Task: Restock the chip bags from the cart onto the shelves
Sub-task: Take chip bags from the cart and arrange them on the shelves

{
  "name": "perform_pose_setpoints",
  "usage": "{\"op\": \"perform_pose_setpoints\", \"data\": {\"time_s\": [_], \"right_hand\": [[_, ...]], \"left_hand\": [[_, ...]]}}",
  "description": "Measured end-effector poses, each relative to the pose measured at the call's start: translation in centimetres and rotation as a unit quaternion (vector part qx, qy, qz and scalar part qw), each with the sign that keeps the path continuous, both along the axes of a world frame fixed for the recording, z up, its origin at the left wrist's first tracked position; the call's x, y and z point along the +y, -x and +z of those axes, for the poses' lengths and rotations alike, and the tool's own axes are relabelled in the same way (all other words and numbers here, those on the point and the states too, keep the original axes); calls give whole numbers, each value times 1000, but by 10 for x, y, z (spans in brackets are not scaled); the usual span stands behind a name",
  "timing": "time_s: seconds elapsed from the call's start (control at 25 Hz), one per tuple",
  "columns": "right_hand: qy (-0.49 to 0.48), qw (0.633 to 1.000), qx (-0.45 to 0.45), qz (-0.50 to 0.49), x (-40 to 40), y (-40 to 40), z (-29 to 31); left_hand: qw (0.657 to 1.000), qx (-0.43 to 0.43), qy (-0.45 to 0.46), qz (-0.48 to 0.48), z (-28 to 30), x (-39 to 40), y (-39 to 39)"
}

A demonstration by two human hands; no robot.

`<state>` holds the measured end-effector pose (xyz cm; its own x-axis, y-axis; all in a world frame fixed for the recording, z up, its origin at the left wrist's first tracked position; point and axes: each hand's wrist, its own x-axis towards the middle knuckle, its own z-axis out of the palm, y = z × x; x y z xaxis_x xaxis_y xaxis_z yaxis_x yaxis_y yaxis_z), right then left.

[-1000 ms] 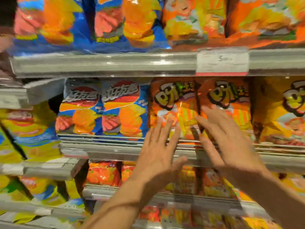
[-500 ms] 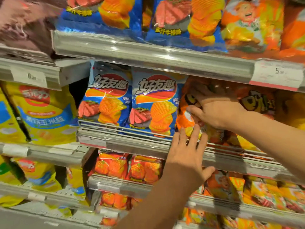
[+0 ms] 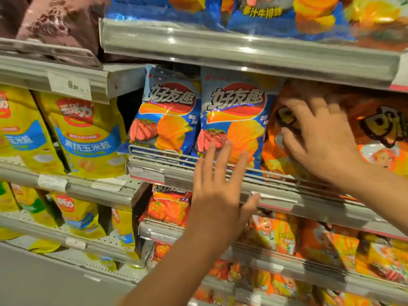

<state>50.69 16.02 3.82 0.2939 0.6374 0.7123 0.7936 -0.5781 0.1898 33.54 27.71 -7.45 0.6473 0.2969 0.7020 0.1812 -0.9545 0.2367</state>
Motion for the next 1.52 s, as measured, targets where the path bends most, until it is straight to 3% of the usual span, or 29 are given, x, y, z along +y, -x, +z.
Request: {"op": "perform_pose_setpoints", "data": {"time_s": [0.08,0.16,0.36,0.52,0.68,0.84,1.0,1.16,1.24,1.32,1.4,1.52], "right_hand": [[54,997,-20,58,13,12,-3],[108,993,-6,52,26,20,-6],[105,994,21,14,28,20,-12],[47,985,-25,162,9,41,-52],[75,961,51,260,-25,73,-143],[135,945,225,197,-51,62,-224],[174,966,172,80,-68,42,-263],[171,962,209,-30,-80,52,-293],[195,957,214,26,-77,57,-305],[137,945,290,63,-83,56,-308],[164,957,233,55,-97,54,-297],[124,936,316,94,-119,39,-283]], "left_hand": [[998,57,-17,5,-4,13,1],[995,92,-46,4,-9,17,1],[994,96,-46,-9,-26,17,9],[988,116,-21,-97,-95,6,49],[976,201,79,-26,-157,14,73],[971,219,98,-5,-188,31,67],[961,267,73,16,-203,31,42],[955,289,61,-23,-210,28,32],[954,286,88,-1,-206,23,34],[956,278,90,13,-201,8,28],[964,259,56,-15,-195,-14,14],[975,210,15,-76,-188,-57,-16]]}}
